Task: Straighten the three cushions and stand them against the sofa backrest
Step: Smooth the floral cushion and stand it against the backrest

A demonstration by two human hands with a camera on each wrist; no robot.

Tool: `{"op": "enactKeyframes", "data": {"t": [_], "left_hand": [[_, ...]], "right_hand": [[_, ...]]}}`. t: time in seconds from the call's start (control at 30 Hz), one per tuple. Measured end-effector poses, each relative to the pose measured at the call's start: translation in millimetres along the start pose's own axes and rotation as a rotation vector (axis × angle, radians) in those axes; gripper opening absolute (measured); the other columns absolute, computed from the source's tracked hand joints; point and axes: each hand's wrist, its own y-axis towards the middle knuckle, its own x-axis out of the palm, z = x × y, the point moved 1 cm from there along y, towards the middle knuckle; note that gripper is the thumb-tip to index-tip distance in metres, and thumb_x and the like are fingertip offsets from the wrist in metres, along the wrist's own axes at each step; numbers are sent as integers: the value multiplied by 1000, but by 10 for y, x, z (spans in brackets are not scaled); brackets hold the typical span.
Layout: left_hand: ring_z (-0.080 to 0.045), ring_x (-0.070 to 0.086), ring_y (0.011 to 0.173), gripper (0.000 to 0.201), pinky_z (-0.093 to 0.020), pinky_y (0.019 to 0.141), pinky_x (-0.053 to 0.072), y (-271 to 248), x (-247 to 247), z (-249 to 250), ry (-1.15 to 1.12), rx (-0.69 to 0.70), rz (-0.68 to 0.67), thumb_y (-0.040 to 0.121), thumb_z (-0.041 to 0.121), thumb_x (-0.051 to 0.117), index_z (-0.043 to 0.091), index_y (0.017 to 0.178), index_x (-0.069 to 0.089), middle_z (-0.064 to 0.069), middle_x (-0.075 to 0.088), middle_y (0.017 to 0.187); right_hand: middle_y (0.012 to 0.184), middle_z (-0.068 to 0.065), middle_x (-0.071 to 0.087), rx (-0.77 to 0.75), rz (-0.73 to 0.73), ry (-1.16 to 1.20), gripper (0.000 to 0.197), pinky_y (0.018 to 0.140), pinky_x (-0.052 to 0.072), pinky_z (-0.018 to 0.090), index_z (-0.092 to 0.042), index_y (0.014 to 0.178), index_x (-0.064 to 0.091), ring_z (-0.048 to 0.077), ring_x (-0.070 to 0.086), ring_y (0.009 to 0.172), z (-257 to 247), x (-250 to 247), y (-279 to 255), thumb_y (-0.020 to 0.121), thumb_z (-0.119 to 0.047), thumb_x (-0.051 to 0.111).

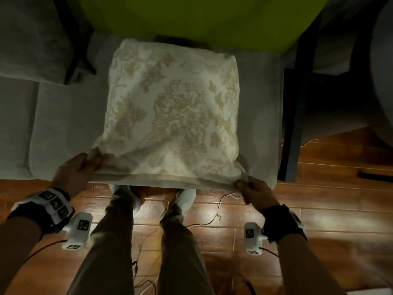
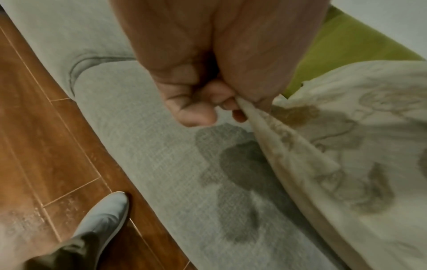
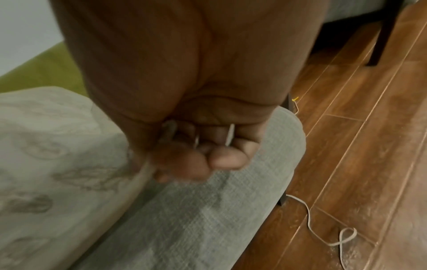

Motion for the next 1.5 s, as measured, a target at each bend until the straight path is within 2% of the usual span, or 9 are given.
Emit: {"op": "enactKeyframes", "data": {"t": [0.1, 0.23, 0.33, 0.4, 0.77, 0.9, 1.03, 1.27, 1.5], "left_hand": [[-36, 65, 86, 42, -45, 78, 50, -54, -63, 107, 23, 20, 75, 88, 47, 68, 19, 116, 56, -17, 66, 106], [-35, 39, 136, 82, -52, 107, 40, -277, -246, 680, -75, 234, 305, 78, 51, 75, 38, 146, 31, -5, 29, 154], [-40, -1, 151, 75, -63, 117, 14, -497, -175, 1334, 215, 641, 203, 78, 63, 69, 42, 143, 38, 32, -15, 159], [-45, -14, 149, 106, -72, 114, 7, -379, 9, 1506, 509, 864, 172, 67, 85, 54, 33, 155, 27, 7, -25, 164], [-44, -16, 149, 138, -81, 105, 14, 295, 659, 1464, 815, 697, 21, 43, 101, 44, 46, 149, -26, -3, -37, 159], [-44, -15, 149, 134, -81, 104, 17, 361, 559, 1452, 791, 681, -12, 46, 100, 42, 46, 149, -26, -2, -38, 158], [-46, -10, 149, 136, -82, 103, 16, 275, 492, 1424, 750, 719, -16, 46, 96, 51, 45, 153, -15, -2, -30, 162], [-25, 11, 152, 81, -51, 120, 22, 67, 96, 894, 98, 677, 89, 87, 62, 52, 40, 155, 13, 3, 7, 166], [-43, 56, 120, 38, -44, 99, 44, -184, 127, 100, -80, 33, -11, 105, 35, 41, 13, 130, 58, -23, 61, 127]], "right_hand": [[116, 6, 73, 58, 8, -227, 23, 98, 53, 46, -21, 124, 63, 19, 67, 98, -8, 52, -41, 102, -25, 57], [164, 2, 30, -197, 404, -196, 59, 116, 30, 41, -27, 158, 28, 23, 32, 148, -515, 196, -273, 105, -42, 49], [171, 3, 8, -582, 486, -257, 79, 123, 17, 46, -31, 162, 10, 22, 5, 158, -1022, 547, -331, 99, -57, 51], [171, 5, -5, -776, 458, -385, 92, 126, 7, 51, -27, 162, 9, 29, -4, 158, -1194, 813, -179, 93, -64, 57], [154, -9, -48, -284, 207, -696, 113, 119, -16, 63, -43, 142, -44, 25, -30, 152, -485, 961, 577, 68, -102, 18], [172, -7, -4, -171, 197, -607, 102, 122, 6, 65, -33, 161, -8, 21, -1, 158, -48, 750, 391, 81, -92, 15], [139, -5, 57, -191, 114, 18, 88, 97, 48, 34, -35, 157, 27, 16, 57, 120, -84, 569, 98, 85, -72, 60], [89, -5, 74, 41, 87, 234, 40, 70, 51, 28, -23, 94, 69, 17, 69, 84, -17, 189, -68, 81, -61, 71], [96, 8, 79, -18, -52, 263, 29, 73, 51, 37, -16, 119, 65, 27, 72, 85, -21, 62, -130, 91, -17, 73]]}}
